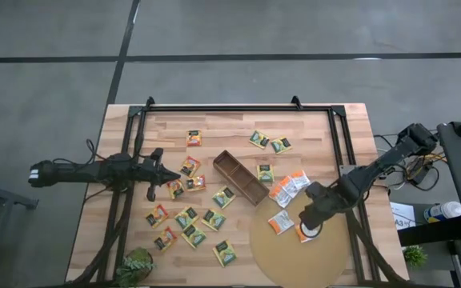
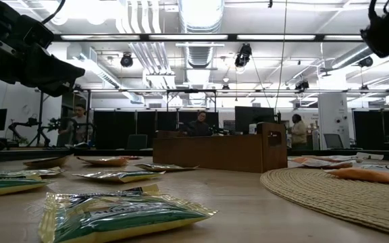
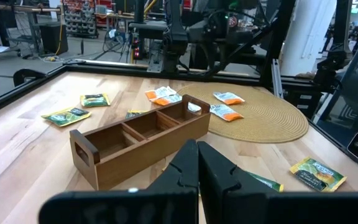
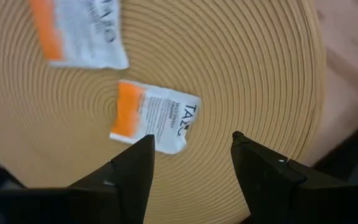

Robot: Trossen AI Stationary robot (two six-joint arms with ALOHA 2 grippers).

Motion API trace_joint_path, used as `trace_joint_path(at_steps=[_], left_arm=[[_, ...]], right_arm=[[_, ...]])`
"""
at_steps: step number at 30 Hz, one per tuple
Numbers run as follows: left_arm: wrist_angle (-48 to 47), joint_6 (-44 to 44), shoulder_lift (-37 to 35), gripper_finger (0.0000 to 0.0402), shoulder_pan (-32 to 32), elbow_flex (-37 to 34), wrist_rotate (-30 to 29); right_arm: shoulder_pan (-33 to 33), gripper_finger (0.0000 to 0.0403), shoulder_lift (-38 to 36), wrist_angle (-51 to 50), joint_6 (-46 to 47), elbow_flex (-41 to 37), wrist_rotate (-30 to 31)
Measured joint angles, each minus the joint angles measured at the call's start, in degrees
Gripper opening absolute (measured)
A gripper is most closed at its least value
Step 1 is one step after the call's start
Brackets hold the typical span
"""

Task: Pick & Place Tea
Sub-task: Put the white tea bag into the right section of the wooden organizer

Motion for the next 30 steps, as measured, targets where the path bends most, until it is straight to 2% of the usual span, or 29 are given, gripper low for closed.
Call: trace_joint_path(at_steps=[6,12,16,26,30], left_arm=[[0.0,0.0,0.0,0.0000,0.0,0.0,0.0],[0.0,0.0,0.0,0.0000,0.0,0.0,0.0],[0.0,0.0,0.0,0.0000,0.0,0.0,0.0],[0.0,0.0,0.0,0.0000,0.0,0.0,0.0],[0.0,0.0,0.0,0.0000,0.0,0.0,0.0]], right_arm=[[2.1,0.0210,5.4,1.6,8.2,-0.1,0.0],[2.3,0.0210,12.2,7.6,7.3,-0.1,0.1],[2.5,0.0210,16.0,8.3,7.7,-0.1,-0.1],[2.9,0.0210,16.8,8.7,8.9,-1.8,-0.7],[2.9,0.0210,16.8,11.9,8.9,-3.9,-0.7]])
